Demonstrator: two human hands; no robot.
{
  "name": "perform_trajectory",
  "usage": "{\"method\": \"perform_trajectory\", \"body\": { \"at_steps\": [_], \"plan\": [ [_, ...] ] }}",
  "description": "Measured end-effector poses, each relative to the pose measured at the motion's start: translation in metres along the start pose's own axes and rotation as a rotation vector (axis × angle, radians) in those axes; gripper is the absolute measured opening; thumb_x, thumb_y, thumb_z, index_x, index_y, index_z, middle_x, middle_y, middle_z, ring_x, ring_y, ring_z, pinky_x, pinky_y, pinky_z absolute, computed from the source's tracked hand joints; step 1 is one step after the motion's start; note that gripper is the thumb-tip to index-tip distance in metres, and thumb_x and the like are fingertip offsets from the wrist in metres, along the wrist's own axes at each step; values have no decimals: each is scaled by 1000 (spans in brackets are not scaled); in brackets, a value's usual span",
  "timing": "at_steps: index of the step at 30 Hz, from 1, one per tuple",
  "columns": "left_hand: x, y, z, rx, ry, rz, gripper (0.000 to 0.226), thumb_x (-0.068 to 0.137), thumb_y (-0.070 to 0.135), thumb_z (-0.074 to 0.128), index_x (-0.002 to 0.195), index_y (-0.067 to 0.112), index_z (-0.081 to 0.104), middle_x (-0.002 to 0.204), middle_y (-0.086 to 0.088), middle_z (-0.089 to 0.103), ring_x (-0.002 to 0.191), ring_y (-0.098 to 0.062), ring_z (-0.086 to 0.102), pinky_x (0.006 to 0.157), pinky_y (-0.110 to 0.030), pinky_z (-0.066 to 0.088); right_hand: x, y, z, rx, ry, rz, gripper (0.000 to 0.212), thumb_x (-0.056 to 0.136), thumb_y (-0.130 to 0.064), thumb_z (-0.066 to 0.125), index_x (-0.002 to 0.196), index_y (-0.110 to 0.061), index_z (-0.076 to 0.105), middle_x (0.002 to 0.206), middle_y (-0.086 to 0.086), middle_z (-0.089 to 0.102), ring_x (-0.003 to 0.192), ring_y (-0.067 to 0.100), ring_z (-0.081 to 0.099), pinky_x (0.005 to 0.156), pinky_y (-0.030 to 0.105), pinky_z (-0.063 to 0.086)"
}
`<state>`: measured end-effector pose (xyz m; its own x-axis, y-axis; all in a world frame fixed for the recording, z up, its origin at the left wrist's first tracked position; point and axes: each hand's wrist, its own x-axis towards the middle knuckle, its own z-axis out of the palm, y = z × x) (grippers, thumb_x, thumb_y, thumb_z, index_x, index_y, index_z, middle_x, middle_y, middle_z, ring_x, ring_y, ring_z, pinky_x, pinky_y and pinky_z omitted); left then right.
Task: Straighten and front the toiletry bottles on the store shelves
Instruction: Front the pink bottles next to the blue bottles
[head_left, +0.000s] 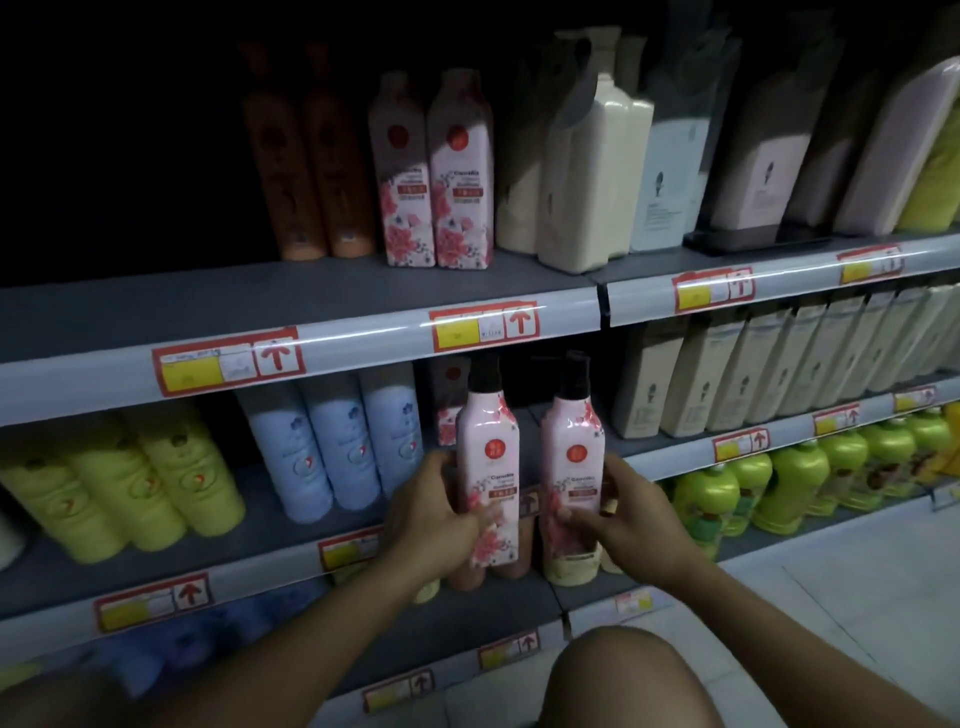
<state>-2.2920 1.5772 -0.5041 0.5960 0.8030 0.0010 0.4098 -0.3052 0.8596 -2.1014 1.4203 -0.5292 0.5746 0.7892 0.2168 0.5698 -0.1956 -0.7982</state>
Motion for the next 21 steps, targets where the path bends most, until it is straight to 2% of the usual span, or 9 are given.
{"method": "perform_trajectory", "body": {
  "at_steps": [3, 7, 10, 15, 21],
  "plan": [
    [12, 3, -5, 76, 27, -18, 63, 62, 51, 84, 117, 37, 55, 111, 11, 76, 100, -15, 73, 89, -44, 61, 21, 0, 0, -4, -9, 4, 51, 82, -25, 86, 126, -26, 60, 107, -18, 74, 99, -10, 66, 74, 5, 50],
    [23, 14, -9, 121, 75, -48, 54, 75, 39, 90, 119, 30, 59, 111, 8, 77, 98, -16, 74, 88, -43, 62, 45, -5, -1, -15, -27, 2, 49, 84, -31, 84, 126, -29, 59, 108, -17, 73, 98, -10, 66, 73, 7, 48],
    [26, 21, -6, 152, 141, -44, 56, 78, 35, 89, 124, 26, 59, 119, 4, 75, 106, -19, 72, 91, -42, 60, 58, -7, -2, 3, -60, -4, 46, 86, -36, 82, 126, -27, 60, 113, -14, 74, 103, -2, 69, 83, 19, 54],
    [24, 27, 4, 119, 204, -28, 52, 82, 31, 87, 128, 26, 64, 120, 5, 76, 108, -18, 73, 88, -38, 61, 73, -14, 0, 80, -57, -13, 52, 86, -33, 81, 131, -25, 57, 114, -11, 74, 106, 4, 70, 84, 31, 61],
    [33, 22, 13, 120, 298, 54, 60, 81, 27, 88, 134, 28, 59, 128, 5, 73, 115, -18, 71, 93, -42, 61, 91, -8, 15, 29, -10, -43, 68, 85, -27, 83, 143, -22, 49, 124, -10, 70, 111, 6, 65, 81, 13, 47]
  ]
}}
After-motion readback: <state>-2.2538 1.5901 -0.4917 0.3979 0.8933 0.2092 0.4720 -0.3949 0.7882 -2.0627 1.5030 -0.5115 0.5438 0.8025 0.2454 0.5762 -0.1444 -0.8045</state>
